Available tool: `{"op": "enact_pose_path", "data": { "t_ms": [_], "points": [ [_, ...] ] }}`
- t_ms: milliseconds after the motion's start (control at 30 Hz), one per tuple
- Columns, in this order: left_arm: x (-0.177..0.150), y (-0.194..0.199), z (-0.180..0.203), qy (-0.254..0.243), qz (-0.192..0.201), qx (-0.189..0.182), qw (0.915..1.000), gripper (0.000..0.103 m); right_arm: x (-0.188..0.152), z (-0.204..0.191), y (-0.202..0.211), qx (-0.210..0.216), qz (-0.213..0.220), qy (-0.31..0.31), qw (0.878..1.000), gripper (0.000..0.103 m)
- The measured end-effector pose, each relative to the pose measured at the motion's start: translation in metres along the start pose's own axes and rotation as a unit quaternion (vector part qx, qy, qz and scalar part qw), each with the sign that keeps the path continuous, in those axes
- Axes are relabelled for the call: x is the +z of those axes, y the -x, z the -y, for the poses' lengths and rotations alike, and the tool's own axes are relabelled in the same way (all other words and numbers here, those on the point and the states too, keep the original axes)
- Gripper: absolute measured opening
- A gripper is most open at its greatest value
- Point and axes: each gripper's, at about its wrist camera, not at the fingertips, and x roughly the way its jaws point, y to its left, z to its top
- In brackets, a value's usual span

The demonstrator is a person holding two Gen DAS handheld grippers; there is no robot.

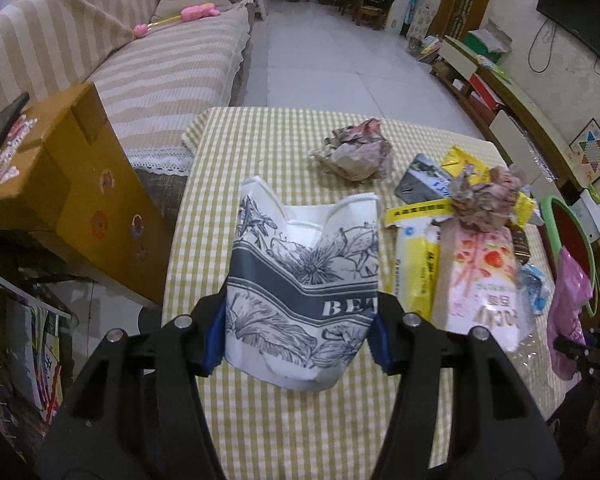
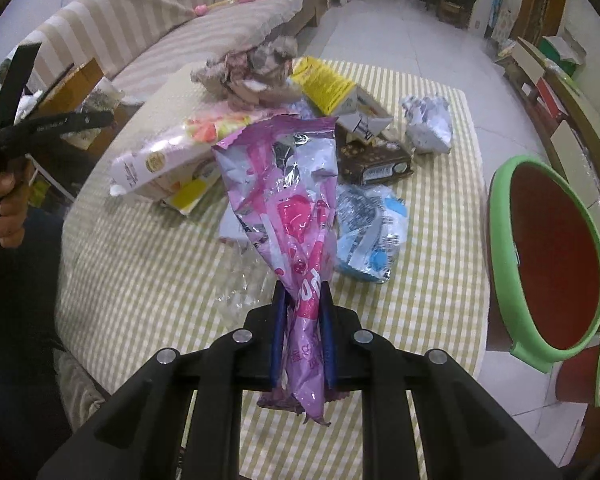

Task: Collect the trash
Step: 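Carry the pink wrapper over the green bin and open the right tool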

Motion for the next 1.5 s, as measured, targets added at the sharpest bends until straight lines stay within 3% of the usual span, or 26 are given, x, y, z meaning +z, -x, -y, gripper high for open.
{"op": "enact_pose_path", "data": {
  "t_ms": [700,1200,1500],
  "points": [
    [0.0,0.046,0.046,-0.036,0.025,-0.029,0.9986,0.054,0.012,0.017,0.043,0.01,0.071,-0.04,0.997,0.015],
    [0.014,0.044,0.098,-0.076,0.023,-0.065,0.9947,0.054,0.018,0.045,0.057,0.004,0.09,-0.084,0.992,0.015],
    [0.025,0.036,0.144,-0.109,0.024,-0.101,0.9886,0.054,0.018,0.086,0.068,-0.013,0.1,-0.128,0.987,0.015]
  ]
}}
